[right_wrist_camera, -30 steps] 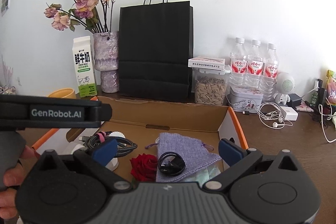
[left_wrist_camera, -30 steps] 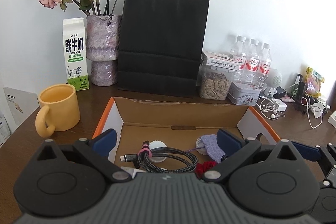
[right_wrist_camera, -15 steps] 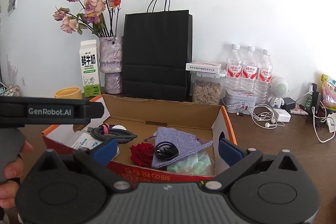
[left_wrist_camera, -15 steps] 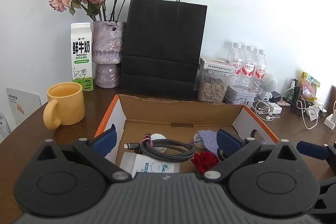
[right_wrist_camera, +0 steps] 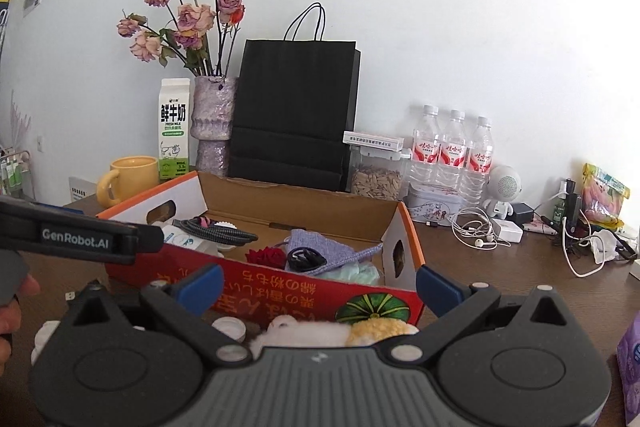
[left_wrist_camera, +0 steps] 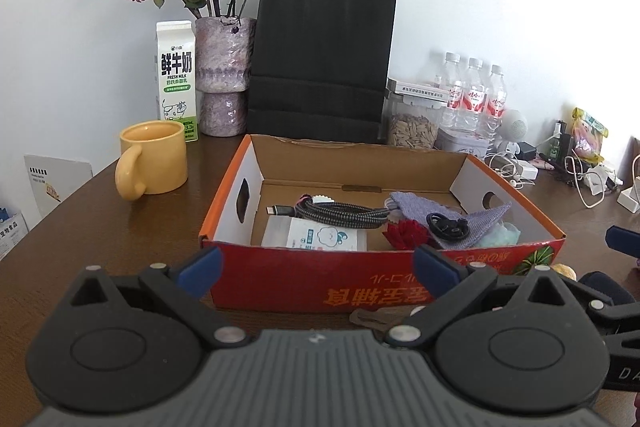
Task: Organize objects
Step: 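Withdraw both open tools from the box back toward the pile, then grasp the white tissue with the left tool while the right tool grasps the navy cushion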
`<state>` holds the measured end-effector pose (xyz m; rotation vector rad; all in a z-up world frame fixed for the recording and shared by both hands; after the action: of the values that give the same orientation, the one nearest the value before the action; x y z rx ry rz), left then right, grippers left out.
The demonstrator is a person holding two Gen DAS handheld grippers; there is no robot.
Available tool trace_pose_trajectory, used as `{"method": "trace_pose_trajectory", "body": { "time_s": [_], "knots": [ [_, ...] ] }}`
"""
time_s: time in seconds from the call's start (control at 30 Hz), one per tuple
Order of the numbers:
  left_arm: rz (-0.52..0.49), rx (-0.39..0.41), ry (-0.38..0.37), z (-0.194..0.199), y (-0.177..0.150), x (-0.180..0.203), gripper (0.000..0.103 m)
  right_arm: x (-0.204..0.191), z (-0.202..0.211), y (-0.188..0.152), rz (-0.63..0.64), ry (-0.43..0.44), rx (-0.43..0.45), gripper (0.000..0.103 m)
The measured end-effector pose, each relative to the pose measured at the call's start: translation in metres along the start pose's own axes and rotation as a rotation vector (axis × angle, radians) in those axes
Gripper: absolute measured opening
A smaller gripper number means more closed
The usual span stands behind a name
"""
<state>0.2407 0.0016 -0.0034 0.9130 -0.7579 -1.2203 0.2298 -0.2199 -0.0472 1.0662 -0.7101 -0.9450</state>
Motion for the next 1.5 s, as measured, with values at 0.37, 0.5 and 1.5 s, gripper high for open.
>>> {"method": "trace_pose_trajectory", "body": {
  "time_s": [0.37, 0.5, 1.5],
  "knots": [
    [-0.032, -0.091, -0.011, 0.023, -0.029, -0.013, 0.103, 0.001, 0.038, -0.028, -0.025, -0.028, -0.029, 0.103],
    [-0.056, -0.119, 0.003, 0.028, -0.039, -0.018, 0.103, -0.002, 0.045, -0.039, -0.030, -0.029, -0.055, 0.103],
    [-0.143, -0.214, 0.018, 0.011, -0.078, -0.009, 0.101, -0.016, 0.049, -0.055, -0.099, -0.034, -0.110, 0.103]
  ]
}}
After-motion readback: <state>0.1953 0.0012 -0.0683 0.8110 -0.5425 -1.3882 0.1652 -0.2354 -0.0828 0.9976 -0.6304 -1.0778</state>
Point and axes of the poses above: each gripper's, at about its wrist camera, not at the fingertips, and z roughly against the way its jaws point, x to its right, y to its top, the point moved 3 cm from there along -z, roughly the way its jaws point, and after that the axes turned 10 degrees about y, right-handed, at the moved point
